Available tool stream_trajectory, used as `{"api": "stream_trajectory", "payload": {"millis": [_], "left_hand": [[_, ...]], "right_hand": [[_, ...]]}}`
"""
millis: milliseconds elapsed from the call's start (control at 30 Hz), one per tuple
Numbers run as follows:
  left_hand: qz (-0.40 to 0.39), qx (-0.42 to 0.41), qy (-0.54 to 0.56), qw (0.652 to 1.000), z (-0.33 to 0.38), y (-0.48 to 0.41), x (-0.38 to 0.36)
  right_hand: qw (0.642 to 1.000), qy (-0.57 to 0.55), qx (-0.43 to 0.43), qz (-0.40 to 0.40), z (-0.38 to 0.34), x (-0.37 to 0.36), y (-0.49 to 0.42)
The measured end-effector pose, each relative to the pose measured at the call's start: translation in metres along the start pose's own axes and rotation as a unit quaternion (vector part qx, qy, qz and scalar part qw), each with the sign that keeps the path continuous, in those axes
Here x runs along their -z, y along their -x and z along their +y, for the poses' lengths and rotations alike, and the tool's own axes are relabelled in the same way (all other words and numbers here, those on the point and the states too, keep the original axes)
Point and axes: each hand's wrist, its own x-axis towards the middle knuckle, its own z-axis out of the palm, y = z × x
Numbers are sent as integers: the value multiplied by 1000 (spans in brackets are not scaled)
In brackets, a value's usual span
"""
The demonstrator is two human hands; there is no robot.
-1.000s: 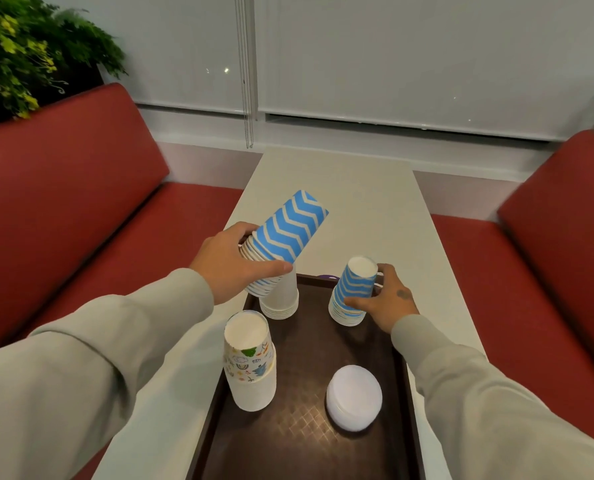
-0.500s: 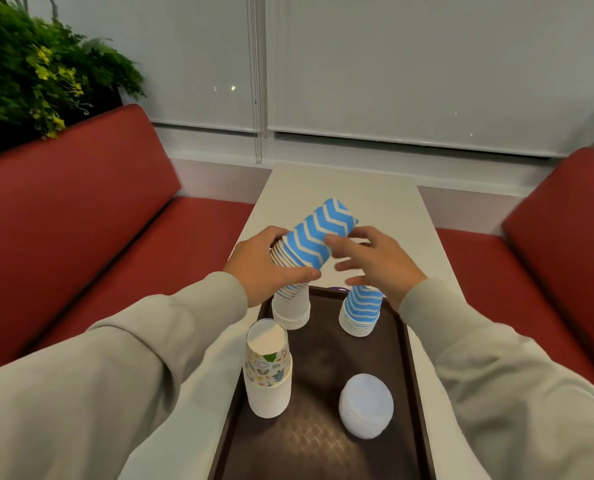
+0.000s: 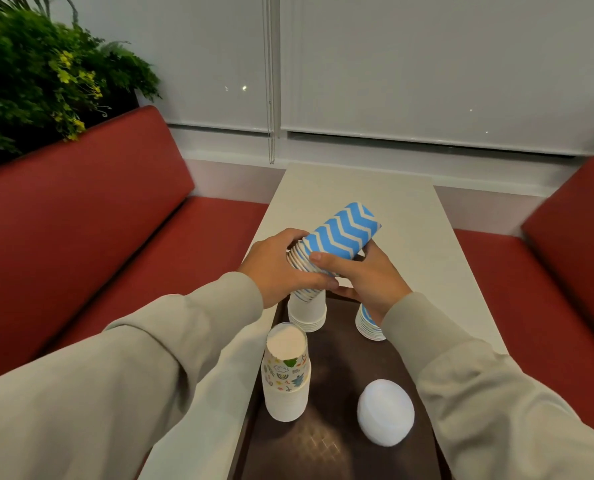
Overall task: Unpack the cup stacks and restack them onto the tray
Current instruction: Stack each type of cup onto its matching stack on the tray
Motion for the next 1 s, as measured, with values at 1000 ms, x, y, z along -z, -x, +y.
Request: {"api": "stream_trajectory", "payload": {"millis": [1000], "left_hand": [[-45,17,-9,999,-7,-15,0]], "right_hand": [[998,-48,-32,10,-14,32,-10]]}}
